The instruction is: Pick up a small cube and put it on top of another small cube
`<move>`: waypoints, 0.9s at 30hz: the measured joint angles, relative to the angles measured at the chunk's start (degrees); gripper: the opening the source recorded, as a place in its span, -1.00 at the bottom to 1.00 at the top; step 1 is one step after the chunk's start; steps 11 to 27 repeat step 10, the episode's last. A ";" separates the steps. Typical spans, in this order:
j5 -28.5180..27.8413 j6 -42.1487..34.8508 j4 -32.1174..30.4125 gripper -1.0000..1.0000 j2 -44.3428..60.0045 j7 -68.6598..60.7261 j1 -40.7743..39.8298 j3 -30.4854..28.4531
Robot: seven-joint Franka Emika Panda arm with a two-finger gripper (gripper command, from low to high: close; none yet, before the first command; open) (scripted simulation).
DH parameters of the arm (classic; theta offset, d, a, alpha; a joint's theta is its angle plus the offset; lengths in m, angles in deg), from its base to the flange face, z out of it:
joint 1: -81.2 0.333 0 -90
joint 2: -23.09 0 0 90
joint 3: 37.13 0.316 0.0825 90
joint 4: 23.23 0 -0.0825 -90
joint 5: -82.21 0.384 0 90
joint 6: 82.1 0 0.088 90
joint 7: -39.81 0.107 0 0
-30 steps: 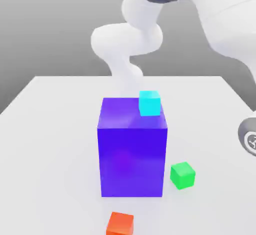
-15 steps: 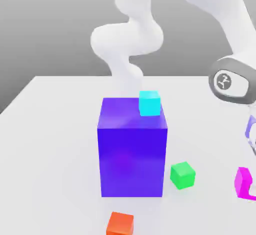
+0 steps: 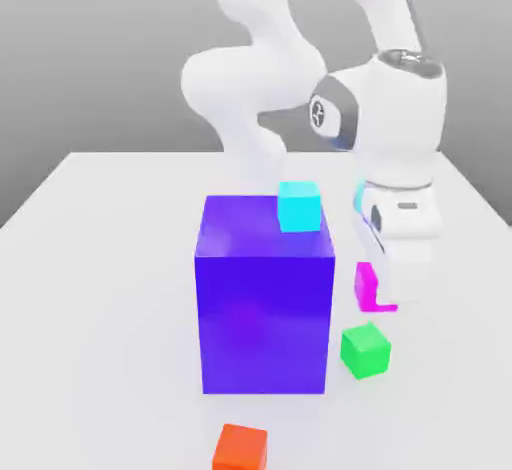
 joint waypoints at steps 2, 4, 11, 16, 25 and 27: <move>0.35 2.52 0.03 -1.00 2.53 -0.36 0.14 -0.02; 0.20 5.28 0.13 -1.00 5.37 -0.30 0.12 -0.07; -1.62 10.78 0.18 1.00 11.03 1.01 0.40 -0.77; -1.62 10.78 0.18 1.00 11.03 1.01 0.40 -0.77; -1.62 10.78 0.18 1.00 11.03 1.01 0.40 -0.77; -1.62 10.78 0.18 1.00 11.03 1.01 0.40 -0.77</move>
